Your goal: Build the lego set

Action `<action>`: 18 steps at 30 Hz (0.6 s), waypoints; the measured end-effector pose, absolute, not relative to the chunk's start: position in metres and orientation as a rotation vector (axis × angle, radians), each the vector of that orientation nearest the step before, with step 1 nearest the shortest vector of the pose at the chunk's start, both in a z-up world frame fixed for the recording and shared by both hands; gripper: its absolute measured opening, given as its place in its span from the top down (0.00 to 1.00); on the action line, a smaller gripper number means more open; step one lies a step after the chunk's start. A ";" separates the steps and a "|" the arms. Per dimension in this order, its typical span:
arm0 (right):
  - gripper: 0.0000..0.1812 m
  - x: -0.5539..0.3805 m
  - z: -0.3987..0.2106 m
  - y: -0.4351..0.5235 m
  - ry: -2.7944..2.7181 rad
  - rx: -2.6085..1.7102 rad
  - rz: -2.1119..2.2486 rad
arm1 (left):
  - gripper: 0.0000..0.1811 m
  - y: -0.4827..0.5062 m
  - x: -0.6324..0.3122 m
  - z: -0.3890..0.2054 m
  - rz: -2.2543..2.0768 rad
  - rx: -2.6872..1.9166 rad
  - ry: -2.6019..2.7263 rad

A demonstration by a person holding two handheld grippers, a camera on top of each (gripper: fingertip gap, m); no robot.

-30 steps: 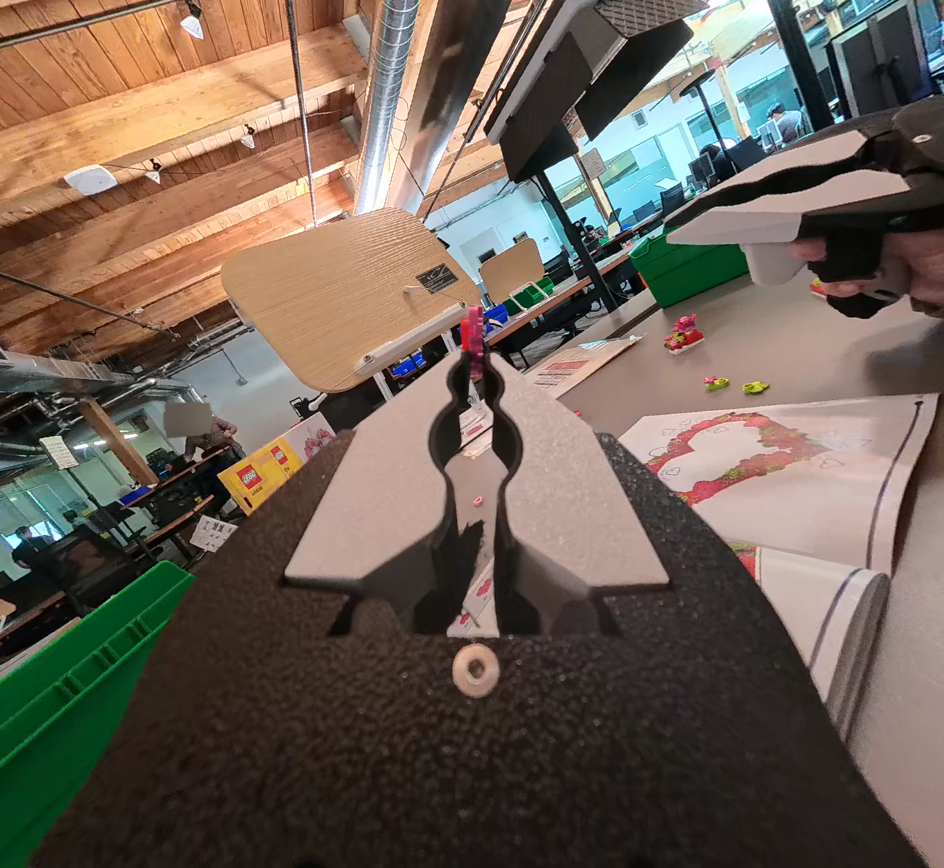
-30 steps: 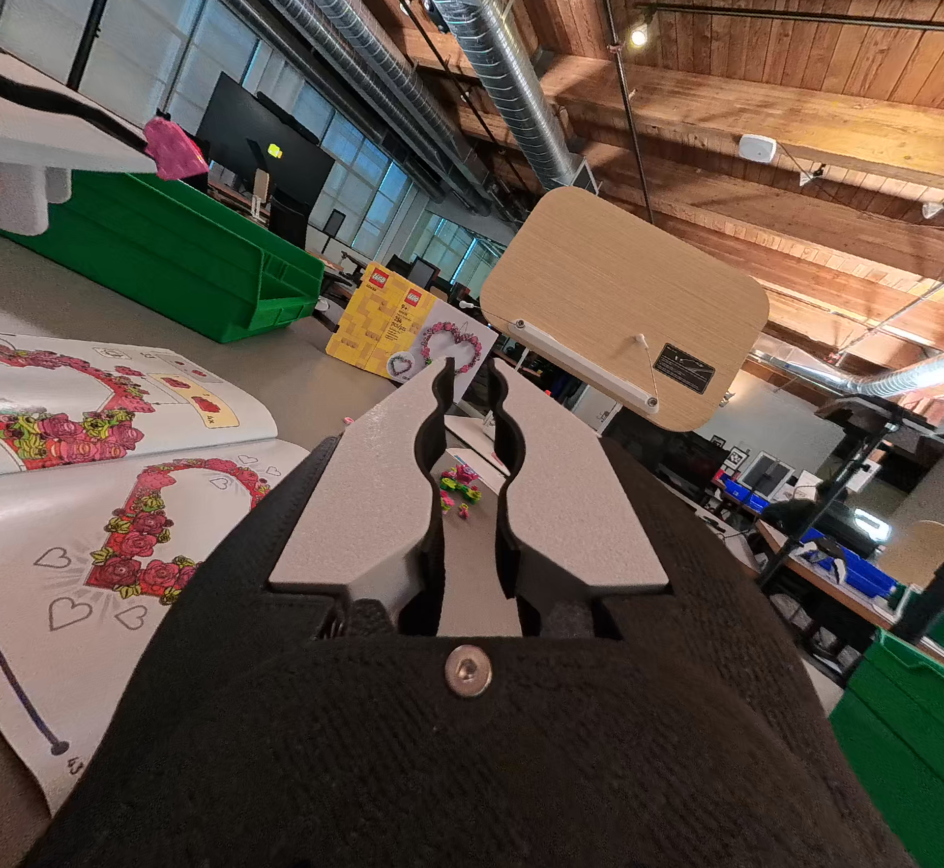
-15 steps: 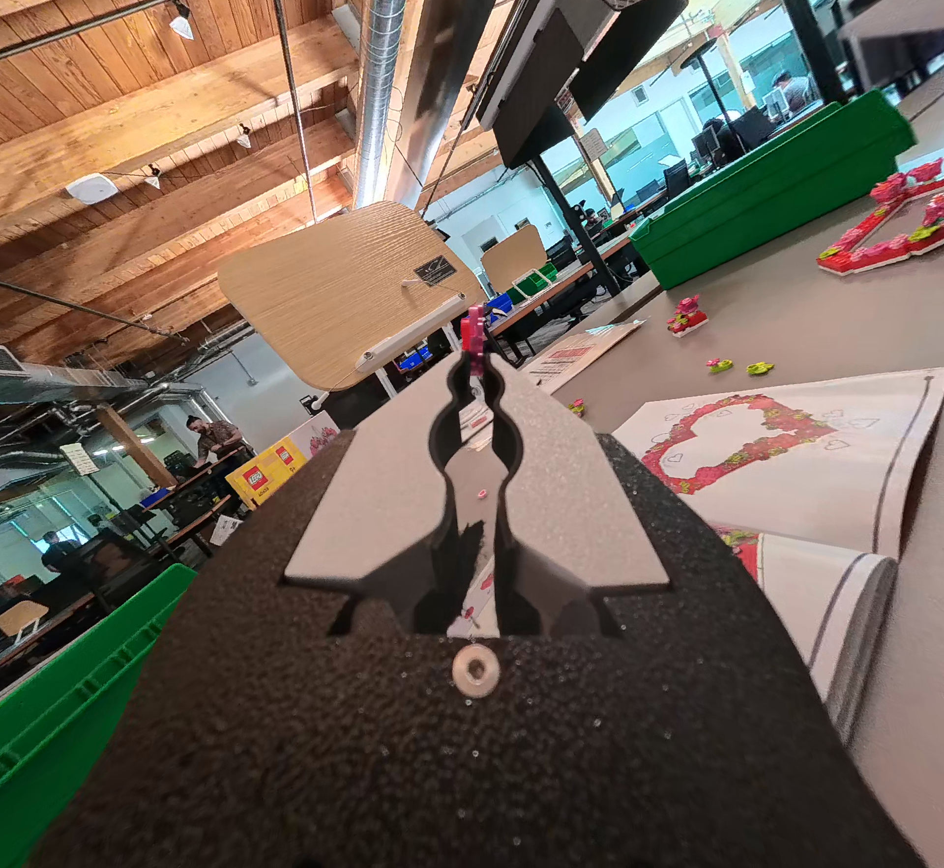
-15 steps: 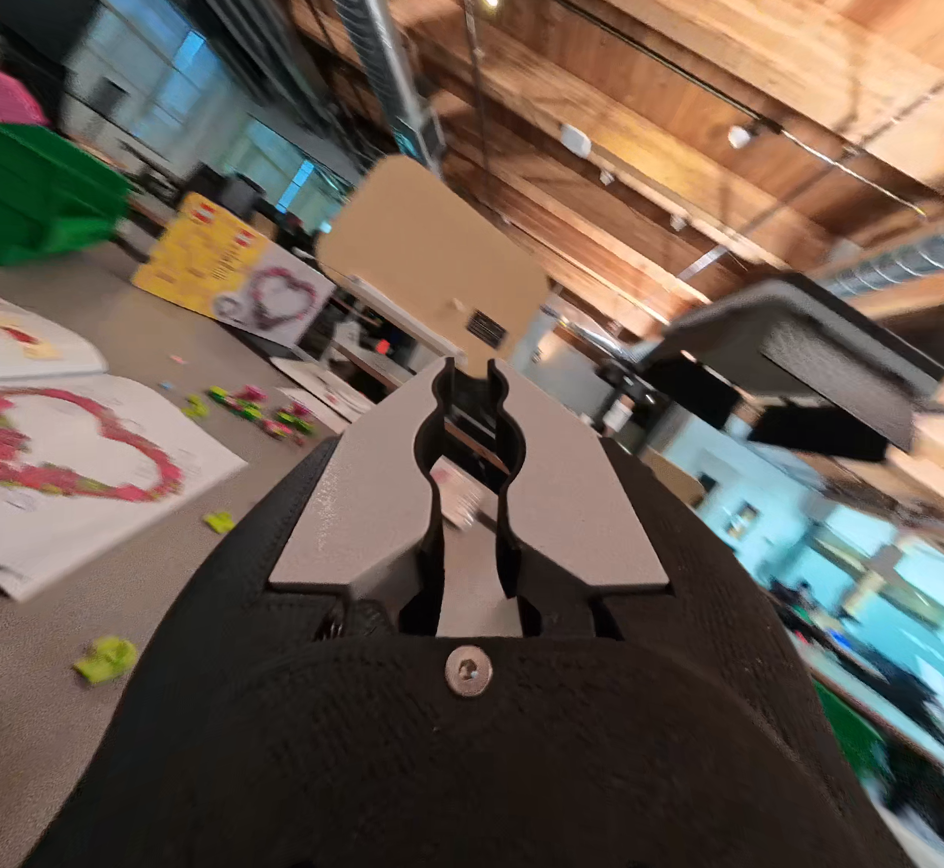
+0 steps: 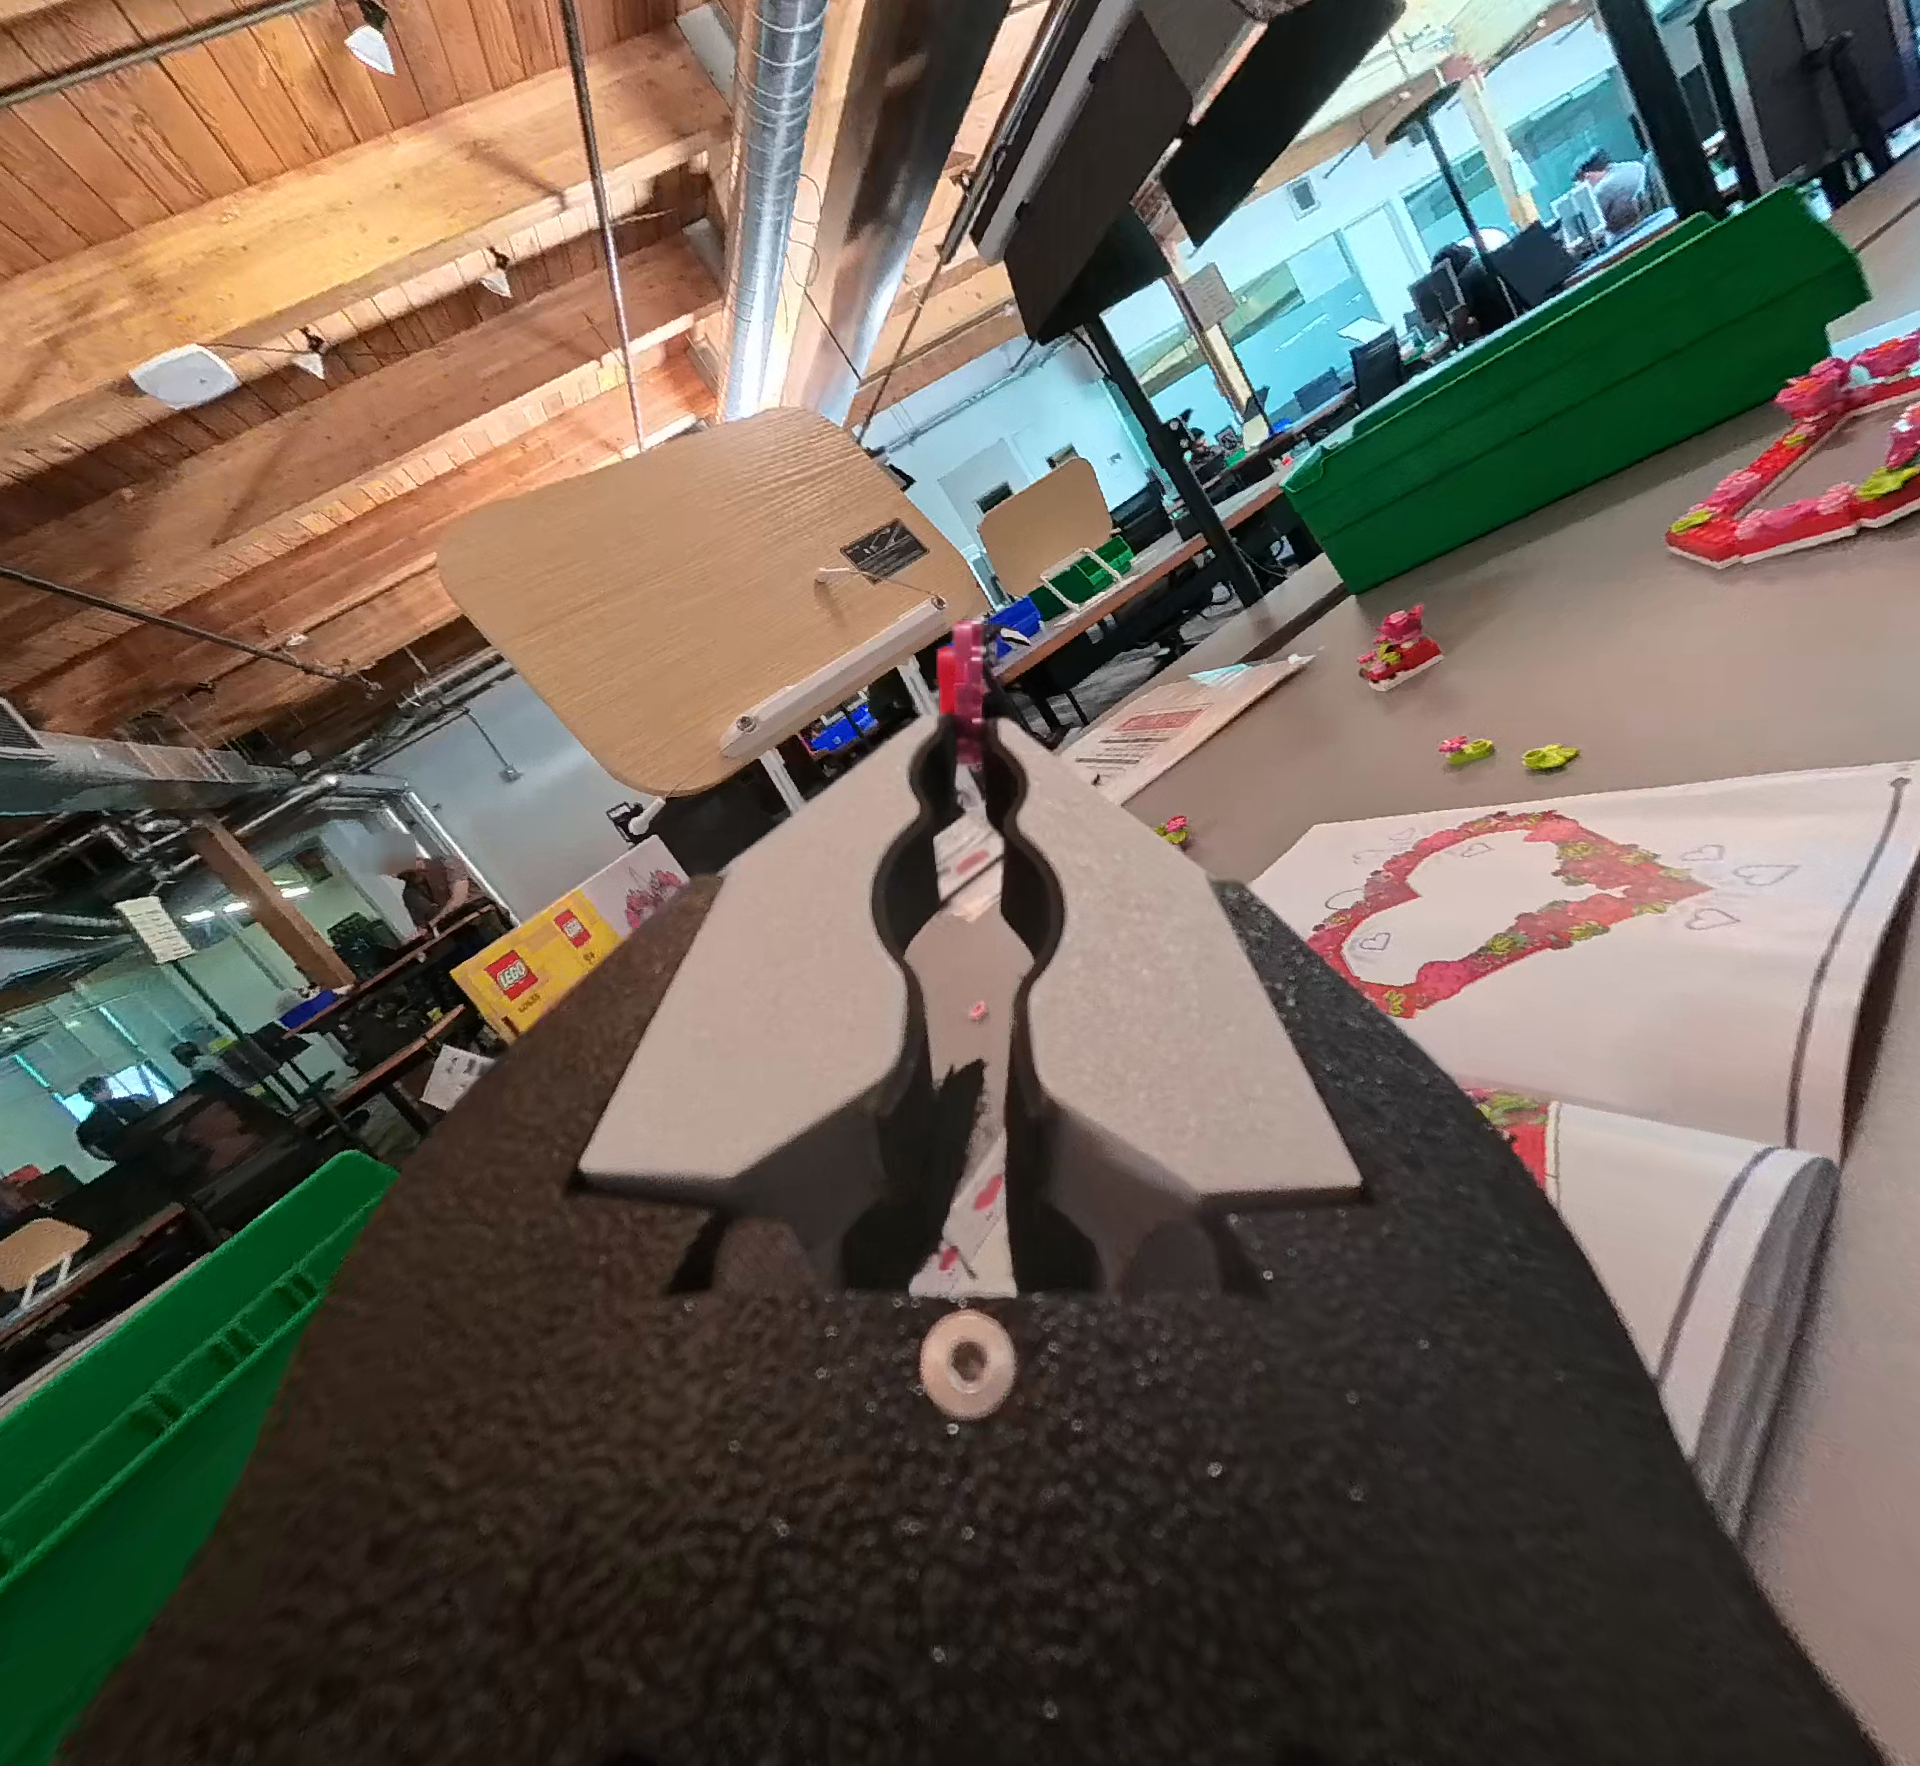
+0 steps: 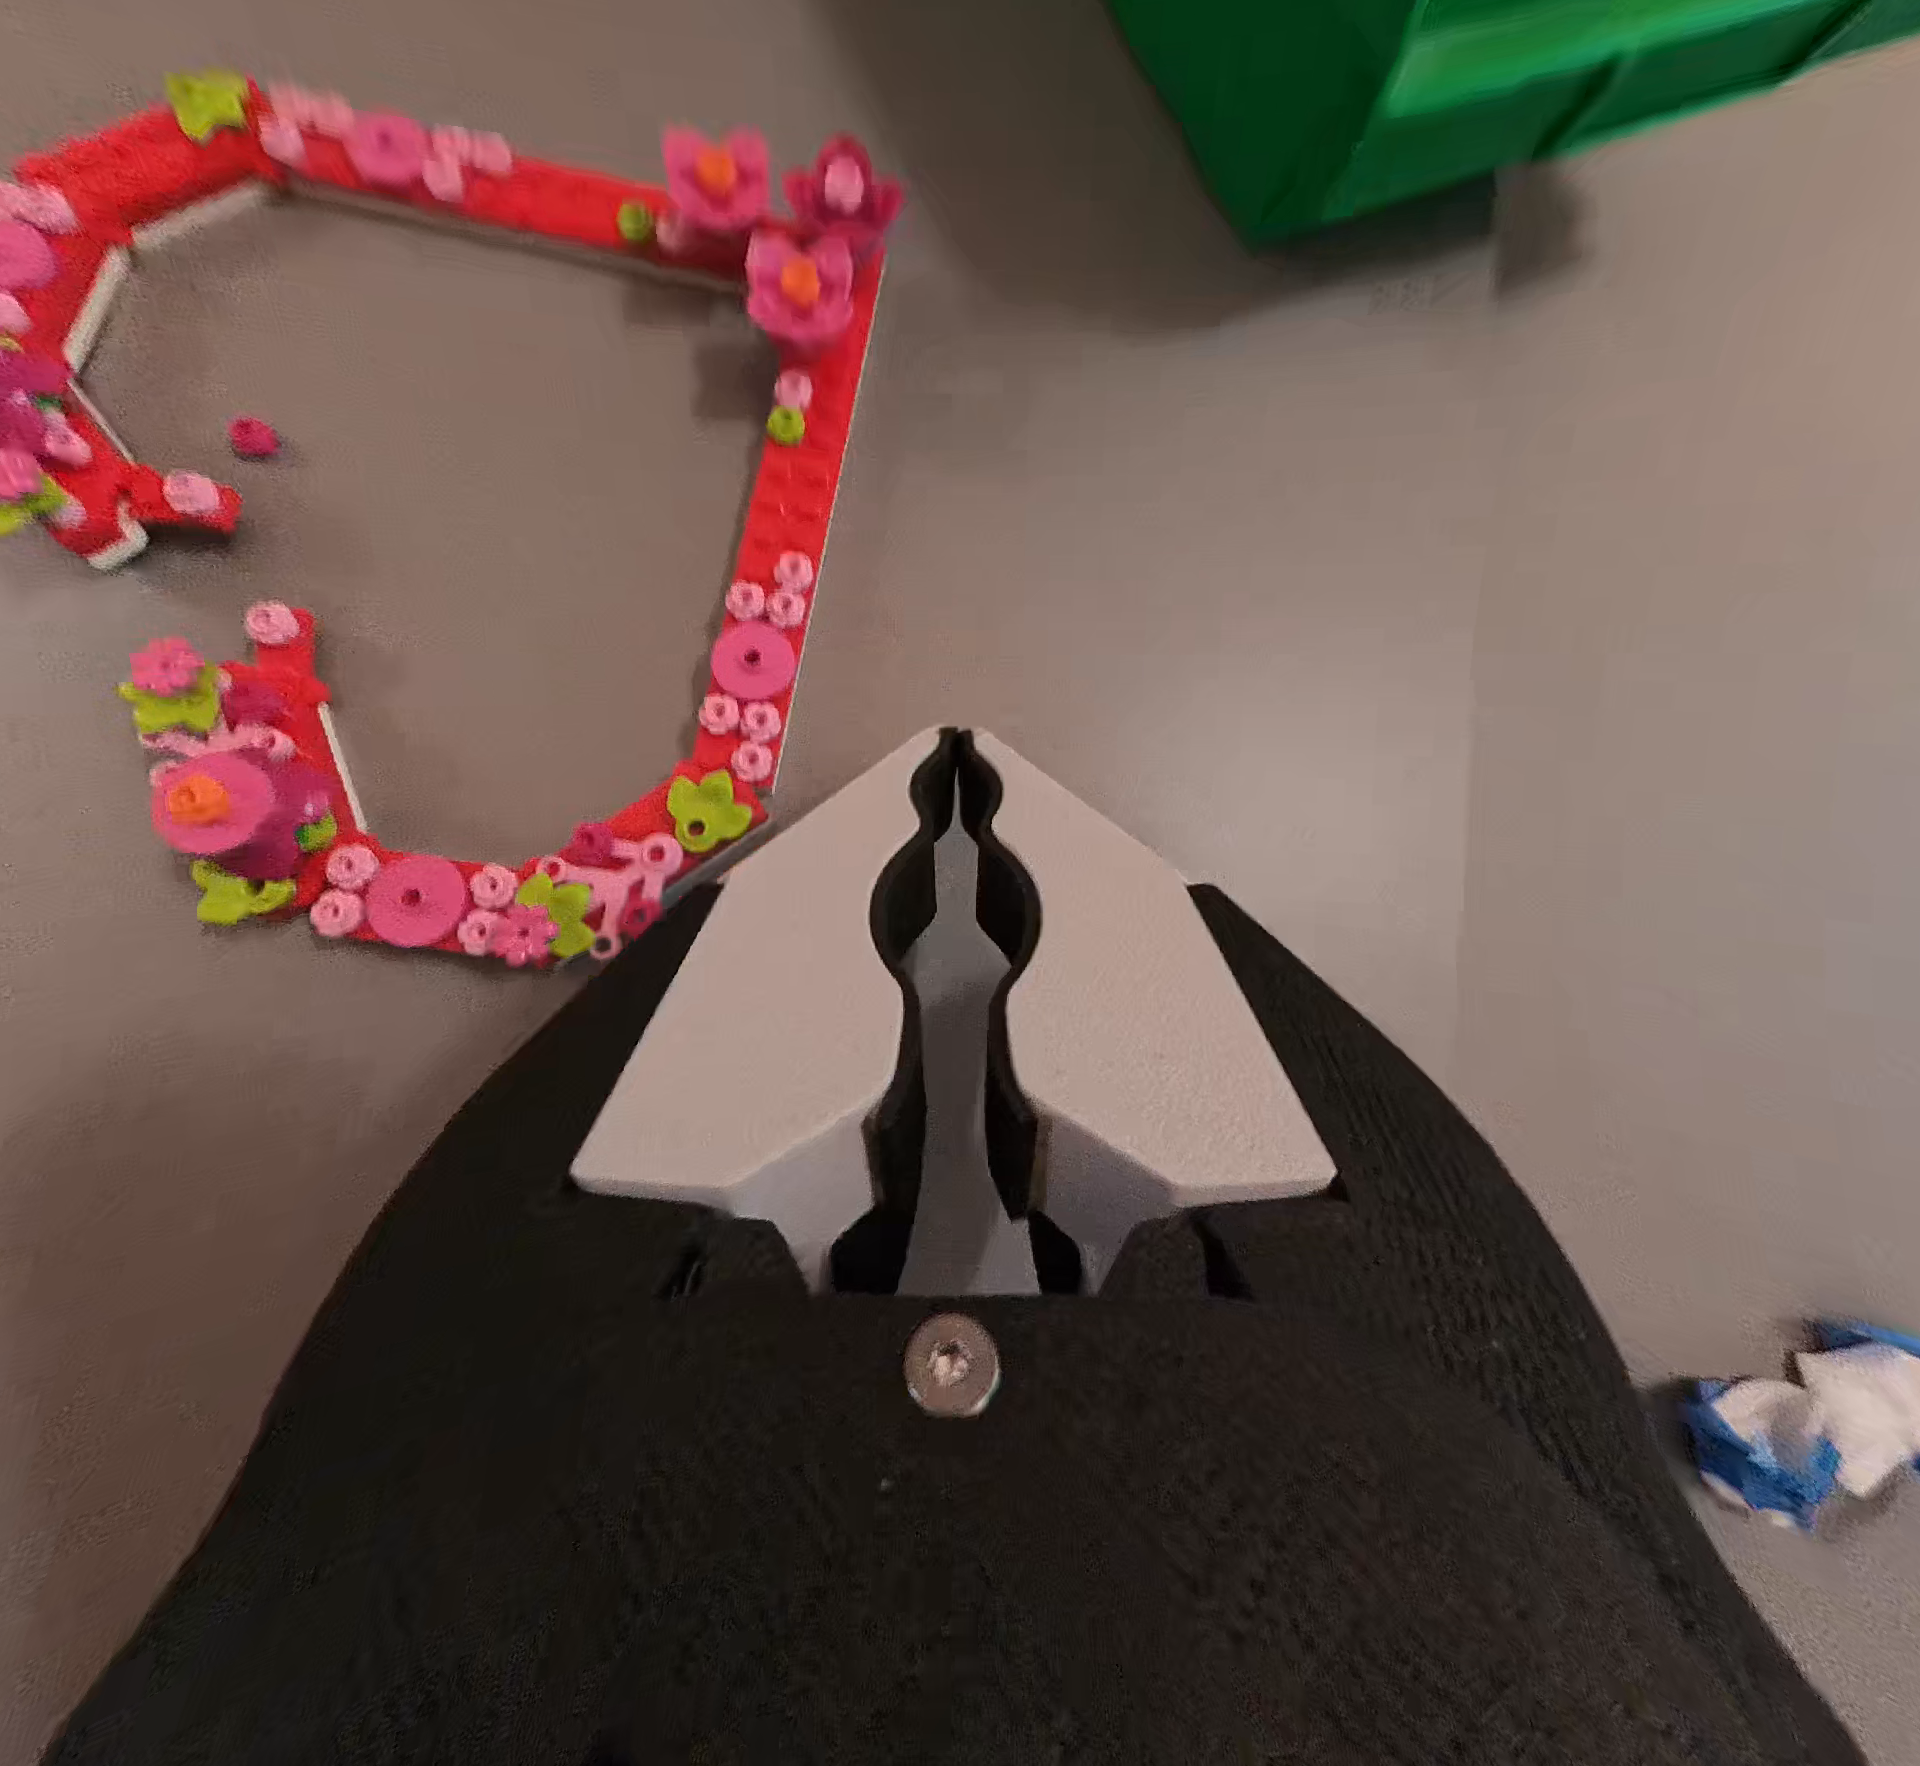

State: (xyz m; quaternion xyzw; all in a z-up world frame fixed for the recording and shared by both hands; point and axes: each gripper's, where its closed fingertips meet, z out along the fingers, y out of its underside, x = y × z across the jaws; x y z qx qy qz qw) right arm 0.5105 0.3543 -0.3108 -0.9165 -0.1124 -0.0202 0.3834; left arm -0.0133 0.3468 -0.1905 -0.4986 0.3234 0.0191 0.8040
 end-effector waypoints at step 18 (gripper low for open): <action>1.00 0.466 -0.326 0.336 -0.384 -2.399 0.250 | 0.99 0.344 -0.009 -0.191 0.067 -1.050 0.722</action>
